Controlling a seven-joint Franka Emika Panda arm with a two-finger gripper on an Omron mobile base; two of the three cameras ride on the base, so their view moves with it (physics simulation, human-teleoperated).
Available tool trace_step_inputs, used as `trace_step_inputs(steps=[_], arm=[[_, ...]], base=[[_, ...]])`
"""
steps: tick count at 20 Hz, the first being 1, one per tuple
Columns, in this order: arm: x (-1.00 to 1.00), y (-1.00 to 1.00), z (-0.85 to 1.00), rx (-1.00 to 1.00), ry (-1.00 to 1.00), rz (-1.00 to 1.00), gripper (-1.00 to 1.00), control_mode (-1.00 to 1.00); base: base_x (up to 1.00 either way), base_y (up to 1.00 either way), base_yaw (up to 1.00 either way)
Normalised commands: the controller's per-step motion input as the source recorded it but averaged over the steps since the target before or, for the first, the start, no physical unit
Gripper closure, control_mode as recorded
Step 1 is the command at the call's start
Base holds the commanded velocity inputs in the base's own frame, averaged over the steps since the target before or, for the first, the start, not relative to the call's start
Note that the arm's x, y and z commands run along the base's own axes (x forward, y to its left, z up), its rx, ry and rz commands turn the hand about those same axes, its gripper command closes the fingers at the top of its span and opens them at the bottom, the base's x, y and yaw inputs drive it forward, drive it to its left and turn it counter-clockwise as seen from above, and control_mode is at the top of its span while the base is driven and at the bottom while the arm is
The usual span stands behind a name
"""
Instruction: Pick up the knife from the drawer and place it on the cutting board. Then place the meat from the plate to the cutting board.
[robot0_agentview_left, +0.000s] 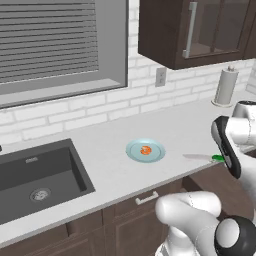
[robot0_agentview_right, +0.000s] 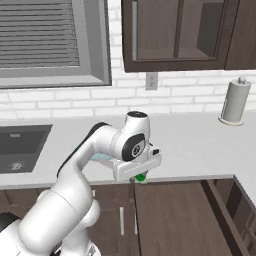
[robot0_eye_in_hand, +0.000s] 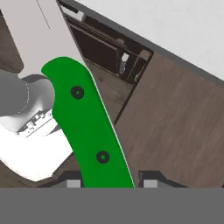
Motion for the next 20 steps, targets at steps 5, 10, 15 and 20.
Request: trace_step_inputs(steps=[5,10,15,20], arm=[[0.0,0.13,-0.05,0.0,0.0,0.12,1.0,1.0],[0.0,0.0,0.0,0.0,0.0,0.0,1.0,1.0],[0.0,0.0,0.0,0.0,0.0,0.0,1.0,1.0],[0.0,0.0,0.0,0.0,0.0,0.0,1.0,1.0]], base=[[-0.14,0.55,0.37],[-0.23,0.89,0.68],[-0.11,0.85,0.65],[-0.01,0.73,0.63]])
